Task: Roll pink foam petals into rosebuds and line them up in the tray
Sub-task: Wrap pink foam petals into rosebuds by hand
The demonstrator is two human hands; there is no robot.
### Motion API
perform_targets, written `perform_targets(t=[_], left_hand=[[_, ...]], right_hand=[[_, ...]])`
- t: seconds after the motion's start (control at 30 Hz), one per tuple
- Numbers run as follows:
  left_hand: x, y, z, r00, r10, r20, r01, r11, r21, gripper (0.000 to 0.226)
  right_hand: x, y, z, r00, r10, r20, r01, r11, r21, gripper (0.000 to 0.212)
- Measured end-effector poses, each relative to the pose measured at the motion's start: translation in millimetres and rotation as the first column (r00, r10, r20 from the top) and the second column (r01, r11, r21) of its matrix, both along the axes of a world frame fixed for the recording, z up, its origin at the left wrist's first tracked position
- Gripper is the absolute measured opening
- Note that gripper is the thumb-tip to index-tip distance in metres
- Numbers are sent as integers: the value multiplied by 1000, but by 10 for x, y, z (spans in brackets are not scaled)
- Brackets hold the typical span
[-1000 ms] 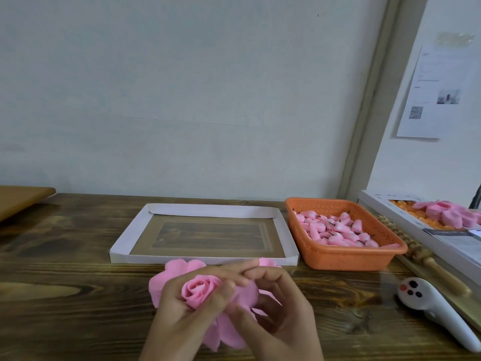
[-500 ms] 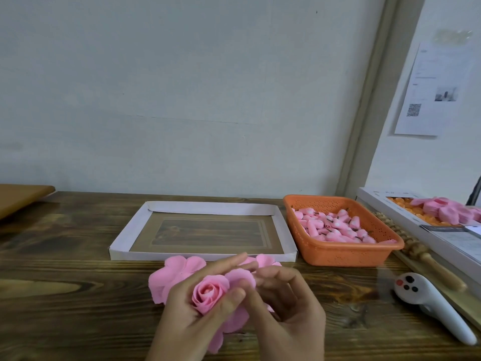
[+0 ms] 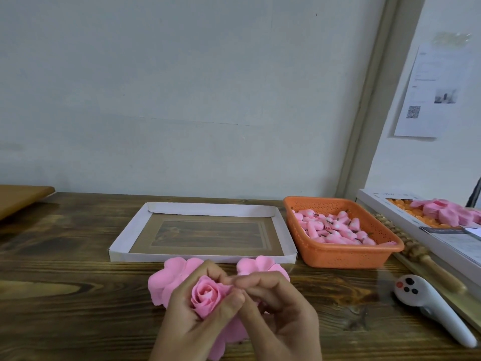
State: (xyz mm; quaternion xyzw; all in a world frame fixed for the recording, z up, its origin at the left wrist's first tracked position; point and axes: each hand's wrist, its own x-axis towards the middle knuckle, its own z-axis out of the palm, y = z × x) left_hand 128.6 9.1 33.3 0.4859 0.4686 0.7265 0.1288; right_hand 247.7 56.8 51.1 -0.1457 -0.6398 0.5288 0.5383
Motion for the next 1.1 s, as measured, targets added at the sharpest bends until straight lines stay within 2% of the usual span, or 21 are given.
perform_targets(t=[0.07, 0.13, 0.17, 0.23, 0.33, 0.4, 0.5, 0.67, 0.77, 0.83, 0.9, 1.0, 1.1], left_hand=[[-3, -8, 25, 999, 2, 46, -2, 1000, 11, 21], [-8, -24, 44, 997, 2, 81, -4, 1000, 24, 49], [-9, -26, 54, 993, 2, 115, -6, 999, 31, 60], [-23, -10, 23, 976, 3, 218, -10, 1000, 29, 76], [-64, 29, -54, 946, -32, 323, 23, 999, 31, 62], [-84, 36, -70, 951, -30, 307, 26, 999, 20, 54], [-72, 25, -60, 960, -49, 274, 47, 999, 15, 56], [7, -45, 12, 985, -41, 165, 43, 999, -12, 35], [49, -79, 62, 993, -18, 114, 20, 1000, -16, 39], [84, -97, 91, 987, -42, 154, 44, 999, -11, 48], [117, -106, 103, 975, -84, 206, 86, 996, -4, 39], [163, -96, 133, 983, -51, 176, 53, 999, -8, 22], [186, -100, 157, 986, 7, 167, -5, 1000, -12, 19]], right_hand=[[34, -36, -23, 998, -64, 22, 63, 997, 43, 21], [84, -48, -89, 979, -177, 100, 174, 984, 39, 18], [90, -58, -118, 973, -181, 145, 183, 983, -3, 22], [64, -93, -178, 972, -101, 210, 130, 983, -129, 47], [31, -92, -217, 976, 1, 219, 71, 945, -319, 49], [40, -77, -216, 978, 66, 198, 8, 937, -350, 40], [80, -31, -200, 983, 72, 171, -6, 934, -358, 26], [3, -72, -113, 997, -67, 34, 75, 948, -308, 9], [-21, -112, -107, 989, -151, -2, 144, 944, -298, 13], [-33, -123, -107, 983, -183, 3, 177, 944, -278, 11], [-41, -121, -101, 978, -210, -6, 203, 950, -238, 16], [-42, -143, -54, 987, -159, -36, 152, 976, -153, 16], [-40, -190, -19, 993, -99, -71, 91, 991, -100, 13]])
